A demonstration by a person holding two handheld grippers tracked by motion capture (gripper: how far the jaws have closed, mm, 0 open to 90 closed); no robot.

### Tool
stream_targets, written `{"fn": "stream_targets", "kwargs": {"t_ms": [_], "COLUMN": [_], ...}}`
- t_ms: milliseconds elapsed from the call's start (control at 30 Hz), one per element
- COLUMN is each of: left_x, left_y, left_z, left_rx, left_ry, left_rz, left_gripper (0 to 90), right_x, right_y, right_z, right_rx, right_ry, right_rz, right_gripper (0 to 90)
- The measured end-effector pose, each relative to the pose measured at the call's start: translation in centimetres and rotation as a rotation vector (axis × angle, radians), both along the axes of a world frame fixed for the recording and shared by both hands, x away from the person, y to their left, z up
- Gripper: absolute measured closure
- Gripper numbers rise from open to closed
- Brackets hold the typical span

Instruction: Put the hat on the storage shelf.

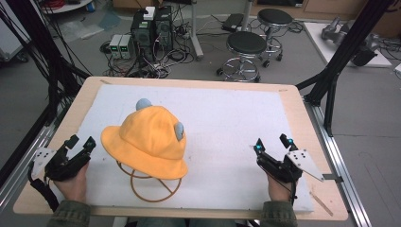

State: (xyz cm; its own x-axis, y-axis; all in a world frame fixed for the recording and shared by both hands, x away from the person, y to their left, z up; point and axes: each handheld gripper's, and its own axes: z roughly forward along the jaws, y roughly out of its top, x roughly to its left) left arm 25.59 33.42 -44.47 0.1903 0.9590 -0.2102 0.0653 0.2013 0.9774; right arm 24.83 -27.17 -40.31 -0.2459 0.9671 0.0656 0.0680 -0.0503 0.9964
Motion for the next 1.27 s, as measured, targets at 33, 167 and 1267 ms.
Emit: {"fn": "stream_targets", "kwargs": {"t_ms": [33,167,1267], "left_x": [0.0,0.0,-0.2], "left_y": [0.0,0.0,0.1], "left_z": [0.0,0.0,-0.1], "left_rx": [-0.001,-0.002,0.013], "left_ry": [0.0,-0.002,0.006], "left_rz": [0.0,0.0,0.01], "left_gripper": [33.5,33.5,33.6], "right_x": [0.0,-0.1,1.1], "right_y": [0.2,0.6,-0.1], "right_z": [0.0,-0.1,-1.5], "right_rx": [-0.019,-0.053,-0.033], "right_ry": [-0.004,-0.007,0.098], "right_rz": [0.004,0.011,-0.024], "right_gripper": [16.0,16.0,16.0]}}
